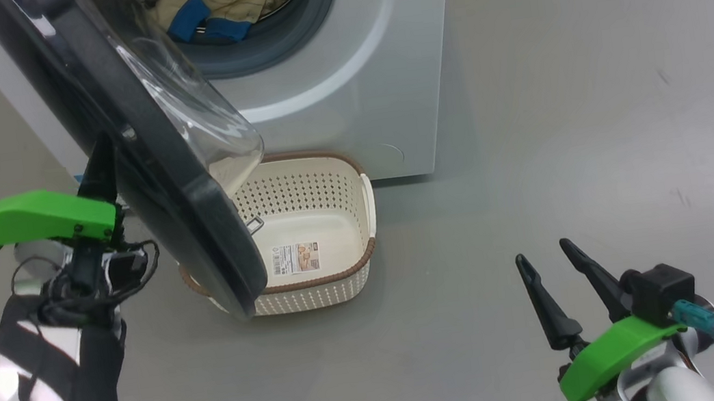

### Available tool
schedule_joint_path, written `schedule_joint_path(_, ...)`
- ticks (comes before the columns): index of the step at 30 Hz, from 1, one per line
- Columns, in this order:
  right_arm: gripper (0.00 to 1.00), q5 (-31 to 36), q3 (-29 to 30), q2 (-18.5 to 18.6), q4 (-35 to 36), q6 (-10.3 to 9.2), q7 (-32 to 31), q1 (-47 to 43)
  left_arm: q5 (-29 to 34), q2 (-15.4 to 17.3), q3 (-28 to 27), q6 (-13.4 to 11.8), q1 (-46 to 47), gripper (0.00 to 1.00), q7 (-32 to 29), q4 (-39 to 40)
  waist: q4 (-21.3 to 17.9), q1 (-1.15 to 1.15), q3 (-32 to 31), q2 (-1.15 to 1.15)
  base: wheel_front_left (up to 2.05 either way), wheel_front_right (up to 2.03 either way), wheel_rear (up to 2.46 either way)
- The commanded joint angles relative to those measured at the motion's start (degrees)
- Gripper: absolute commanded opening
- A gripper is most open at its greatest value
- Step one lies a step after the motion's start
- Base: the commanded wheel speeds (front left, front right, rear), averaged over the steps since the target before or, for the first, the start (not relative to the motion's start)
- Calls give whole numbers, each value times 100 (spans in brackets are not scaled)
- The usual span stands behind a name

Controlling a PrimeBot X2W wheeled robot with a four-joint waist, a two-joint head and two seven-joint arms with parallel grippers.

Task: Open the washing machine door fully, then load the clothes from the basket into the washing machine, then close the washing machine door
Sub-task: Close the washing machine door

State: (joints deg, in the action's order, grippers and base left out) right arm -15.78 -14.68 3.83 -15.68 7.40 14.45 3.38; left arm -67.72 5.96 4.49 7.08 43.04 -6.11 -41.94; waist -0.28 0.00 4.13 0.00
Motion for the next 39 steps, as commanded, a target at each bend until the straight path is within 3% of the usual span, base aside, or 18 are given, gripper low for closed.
schedule_joint_path(1,100,15,-75,42,204,9,55,114,64,293,-92,40,125,100,91,266,15,0,-5,0,0,0,0)
schedule_joint_path(13,100,35,13,52,238,9,55,52,692,652,721,40,-638,100,934,792,100,0,-21,0,0,0,0)
schedule_joint_path(22,100,62,130,59,273,9,55,-5,1742,820,1347,-25,-1087,100,1943,642,182,0,1,0,0,0,0)
schedule_joint_path(30,100,75,181,53,290,9,55,-42,2705,779,1230,-350,-1431,100,2106,888,194,0,-13,0,0,0,0)
schedule_joint_path(39,100,93,258,48,310,9,55,-126,3815,386,634,-301,-2255,100,2110,1561,202,0,-36,0,0,0,0)
